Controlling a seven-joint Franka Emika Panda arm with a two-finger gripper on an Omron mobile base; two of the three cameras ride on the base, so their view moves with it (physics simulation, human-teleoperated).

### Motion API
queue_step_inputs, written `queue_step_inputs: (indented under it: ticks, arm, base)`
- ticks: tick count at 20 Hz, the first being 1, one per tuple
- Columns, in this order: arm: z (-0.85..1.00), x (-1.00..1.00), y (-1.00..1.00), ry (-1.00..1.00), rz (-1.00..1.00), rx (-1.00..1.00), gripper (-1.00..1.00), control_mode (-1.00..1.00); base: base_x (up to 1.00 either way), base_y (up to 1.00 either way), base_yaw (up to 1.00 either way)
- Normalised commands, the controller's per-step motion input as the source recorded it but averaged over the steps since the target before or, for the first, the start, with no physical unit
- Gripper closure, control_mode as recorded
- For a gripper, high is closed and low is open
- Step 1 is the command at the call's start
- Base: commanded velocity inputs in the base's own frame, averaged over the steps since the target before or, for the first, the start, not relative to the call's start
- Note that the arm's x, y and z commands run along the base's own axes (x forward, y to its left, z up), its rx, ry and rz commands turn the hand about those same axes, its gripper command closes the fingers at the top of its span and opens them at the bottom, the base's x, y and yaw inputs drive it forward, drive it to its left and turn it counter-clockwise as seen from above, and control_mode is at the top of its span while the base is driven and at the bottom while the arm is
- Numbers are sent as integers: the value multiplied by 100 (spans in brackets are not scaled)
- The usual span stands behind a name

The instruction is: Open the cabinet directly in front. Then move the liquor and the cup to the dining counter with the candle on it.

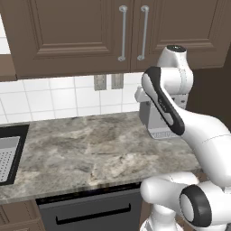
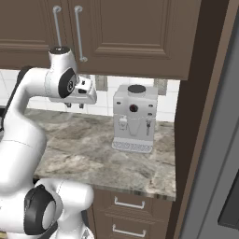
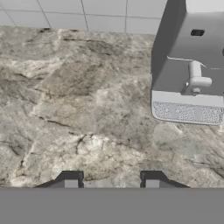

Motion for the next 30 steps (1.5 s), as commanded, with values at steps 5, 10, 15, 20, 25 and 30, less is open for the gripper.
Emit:
queue_step_inputs:
  ticks: [5,10,15,20,25,30]
  arm:
    - [4,-19,0,-14,0,0,-100,-100]
    - [41,-53,0,-48,0,0,-100,-100]
    - [60,-44,0,-52,0,4,-100,-100]
    - [73,-35,0,-54,0,5,-100,-100]
    - [71,-33,0,-57,0,4,-100,-100]
    - [44,-18,0,-50,0,3,-100,-100]
  base:
    - [0,0,0]
    - [0,0,0]
    - [0,0,0]
    - [0,0,0]
    - [0,0,0]
    - [0,0,0]
